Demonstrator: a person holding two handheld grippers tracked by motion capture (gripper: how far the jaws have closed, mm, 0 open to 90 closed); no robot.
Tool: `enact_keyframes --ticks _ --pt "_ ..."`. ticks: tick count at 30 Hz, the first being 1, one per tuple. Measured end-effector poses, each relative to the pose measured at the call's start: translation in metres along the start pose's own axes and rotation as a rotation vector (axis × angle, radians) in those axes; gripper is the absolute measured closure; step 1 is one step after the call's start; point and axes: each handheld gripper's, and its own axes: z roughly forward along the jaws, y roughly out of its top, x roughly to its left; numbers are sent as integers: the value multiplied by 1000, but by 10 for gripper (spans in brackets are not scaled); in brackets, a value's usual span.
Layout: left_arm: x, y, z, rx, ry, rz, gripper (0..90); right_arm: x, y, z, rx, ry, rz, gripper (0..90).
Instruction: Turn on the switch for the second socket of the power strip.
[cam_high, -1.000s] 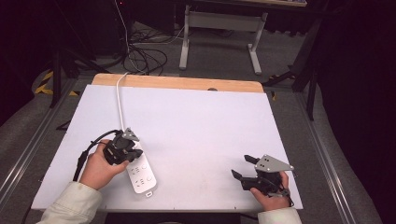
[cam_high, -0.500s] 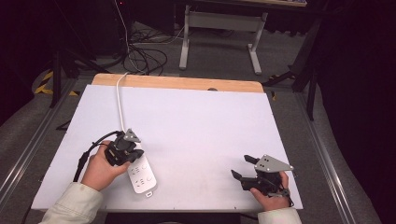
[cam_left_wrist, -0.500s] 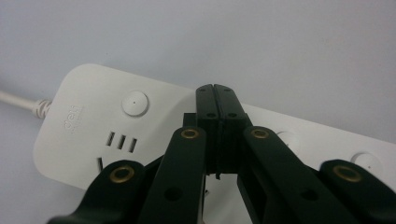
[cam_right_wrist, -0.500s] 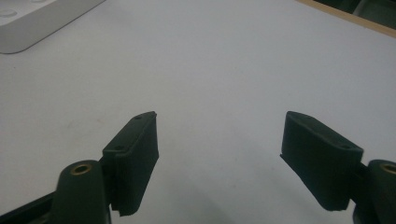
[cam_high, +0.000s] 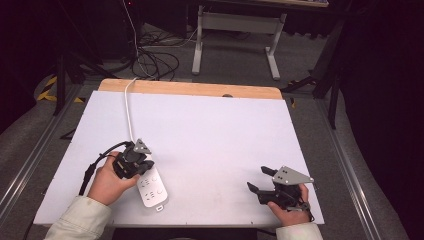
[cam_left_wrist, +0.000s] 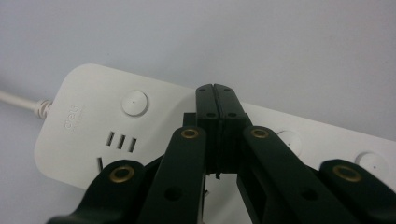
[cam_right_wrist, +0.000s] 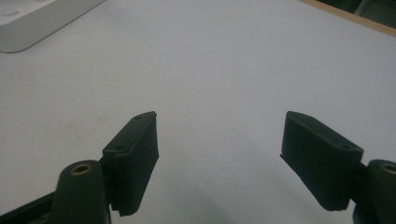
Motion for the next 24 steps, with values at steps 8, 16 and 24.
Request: enact_keyframes --ticks 8,16,24 --pt "0 -1 0 -5 2 3 898 0 0 0 1 -1 -1 280" --pt "1 -4 1 -23 -10 3 899 1 0 0 4 2 -3 280" --pt "1 -4 1 -31 -13 -7 899 0 0 0 5 1 1 279"
